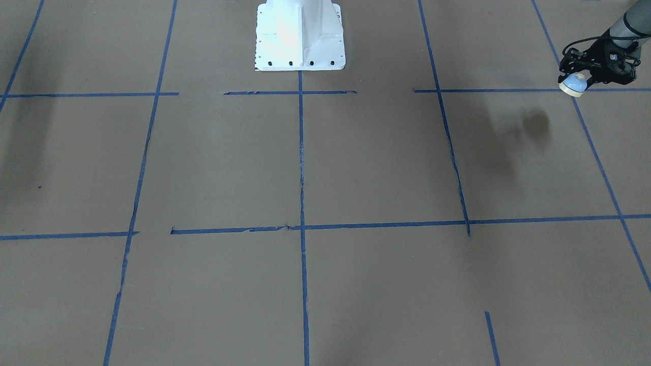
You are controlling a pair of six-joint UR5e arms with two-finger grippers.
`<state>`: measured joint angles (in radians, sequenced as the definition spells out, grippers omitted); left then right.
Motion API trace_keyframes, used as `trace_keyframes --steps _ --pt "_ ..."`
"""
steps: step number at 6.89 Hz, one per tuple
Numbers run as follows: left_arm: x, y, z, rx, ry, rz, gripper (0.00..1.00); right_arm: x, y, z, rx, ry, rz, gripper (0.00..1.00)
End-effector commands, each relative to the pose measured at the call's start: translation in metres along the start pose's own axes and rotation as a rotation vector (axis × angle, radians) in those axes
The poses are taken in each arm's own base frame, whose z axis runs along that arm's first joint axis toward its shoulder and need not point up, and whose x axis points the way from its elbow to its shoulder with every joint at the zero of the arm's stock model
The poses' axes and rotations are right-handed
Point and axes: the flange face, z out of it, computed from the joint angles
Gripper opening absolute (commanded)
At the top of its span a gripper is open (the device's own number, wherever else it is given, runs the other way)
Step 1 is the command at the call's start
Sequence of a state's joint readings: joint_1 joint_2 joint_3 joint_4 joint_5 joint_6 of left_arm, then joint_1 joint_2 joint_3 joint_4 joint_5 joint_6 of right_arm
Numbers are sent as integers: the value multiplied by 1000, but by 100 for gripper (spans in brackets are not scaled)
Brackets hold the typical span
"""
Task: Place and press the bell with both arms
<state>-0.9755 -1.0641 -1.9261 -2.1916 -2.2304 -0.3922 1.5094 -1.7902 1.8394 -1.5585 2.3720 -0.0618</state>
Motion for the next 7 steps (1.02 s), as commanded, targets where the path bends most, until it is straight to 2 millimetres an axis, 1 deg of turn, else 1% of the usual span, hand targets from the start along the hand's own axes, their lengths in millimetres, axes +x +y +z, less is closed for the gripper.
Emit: trace_keyframes --steps 1,2,3,4,5,6,7 --pt "65 -75 -44 44 20 -93 23 1 1 2 -4 -1 5 100" --pt "100 -116 -64 47 26 -115 23 1 1 2 -4 -3 5 100" --pt "147 -171 -83 48 34 -173 23 0 1 1 -3 -6 4 100" --pt "204 -205 -83 -9 35 -169 23 1 1 2 -4 -6 8 100" --pt "268 -234 -89 -48 42 -178 23 1 1 2 -4 -6 8 100" --pt "334 -256 -91 -83 59 -229 23 2 1 2 -5 -6 9 100" --pt "389 -297 -83 -107 59 -305 23 2 1 3 -6 -5 10 100"
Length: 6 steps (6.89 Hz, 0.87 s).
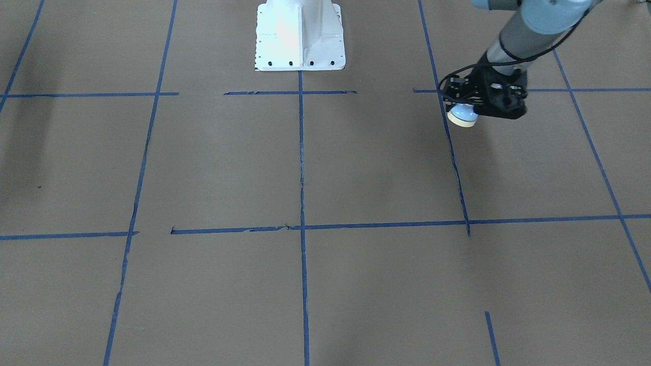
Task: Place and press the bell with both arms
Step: 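Carry the white-and-blue bell with the left gripper to the table centre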
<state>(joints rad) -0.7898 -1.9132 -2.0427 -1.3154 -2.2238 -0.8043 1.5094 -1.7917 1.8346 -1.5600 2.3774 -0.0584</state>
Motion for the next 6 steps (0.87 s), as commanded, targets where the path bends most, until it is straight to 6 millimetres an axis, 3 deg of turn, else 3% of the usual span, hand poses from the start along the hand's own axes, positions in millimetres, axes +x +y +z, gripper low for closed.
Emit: trace_keyframes --steps 1,3,5,6 --pt "137 -56 12 -29 -12 -139 23 1 0 1 -1 1 1 100" --pt "211 -97 31 -34 -49 -213 23 0 -1 0 0 0 5 100" --pt "275 -126 77 38 -30 -285 23 0 -1 0 0 1 22 100" --pt "301 -150 88 50 -30 -312 23 1 -2 0 0 1 22 100"
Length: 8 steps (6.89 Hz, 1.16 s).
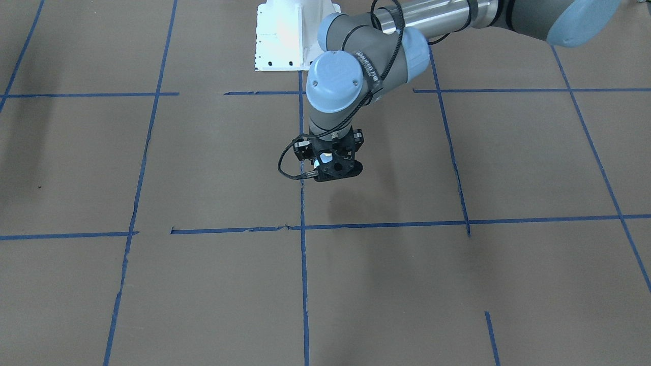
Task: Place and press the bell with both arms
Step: 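Carry the white-and-blue bell with the left gripper to the table centre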
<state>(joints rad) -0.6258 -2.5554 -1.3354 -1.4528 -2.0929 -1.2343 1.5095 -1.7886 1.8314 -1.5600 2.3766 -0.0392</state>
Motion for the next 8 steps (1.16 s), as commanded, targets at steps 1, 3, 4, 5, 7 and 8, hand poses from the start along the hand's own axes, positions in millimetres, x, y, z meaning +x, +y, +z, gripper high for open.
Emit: trace_keyframes --steps 1,3,4,5,7,8 --pt "54 -23 29 24 2 -57 23 0 -1 0 1 1 1 100" --pt "51 -31 41 45 -4 -49 23 0 -2 0 1 2 0 100" --pt "47 -37 52 49 -8 -48 23 0 -3 -1 2 2 0 100" --pt "44 -43 62 57 -12 -47 23 -1 -4 -1 2 4 -2 100" --pt "43 -39 67 52 -16 -44 32 0 -3 -1 2 4 0 100" --pt "45 -36 69 48 -15 -39 46 0 -3 -1 2 4 -2 100"
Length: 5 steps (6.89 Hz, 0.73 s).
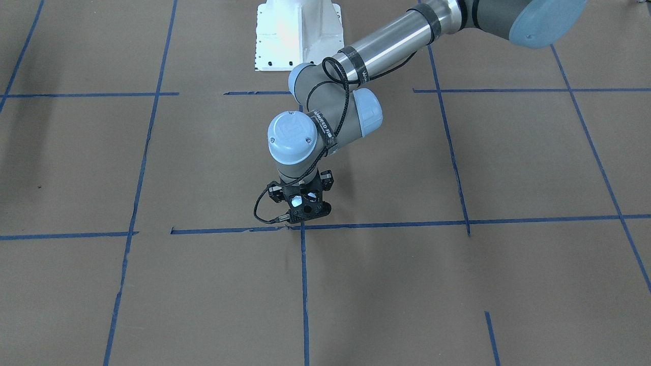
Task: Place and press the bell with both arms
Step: 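Carry the white-and-blue bell with the left gripper to the table centre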
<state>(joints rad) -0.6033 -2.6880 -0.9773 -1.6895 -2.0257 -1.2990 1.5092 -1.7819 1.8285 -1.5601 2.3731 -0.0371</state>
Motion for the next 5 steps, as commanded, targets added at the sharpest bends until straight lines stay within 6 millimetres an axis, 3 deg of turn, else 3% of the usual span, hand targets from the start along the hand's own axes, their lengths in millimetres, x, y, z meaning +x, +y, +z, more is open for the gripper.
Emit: trace_keyframes --steps 1,4,5 --pt "2 5 4 -5 2 9 76 0 0 0 1 0 -2 100" --pt "0 5 3 -1 4 16 100 -1 -1 -1 2 0 -3 100" --pt "5 7 -16 12 34 39 100 -1 -1 -1 3 2 -4 100"
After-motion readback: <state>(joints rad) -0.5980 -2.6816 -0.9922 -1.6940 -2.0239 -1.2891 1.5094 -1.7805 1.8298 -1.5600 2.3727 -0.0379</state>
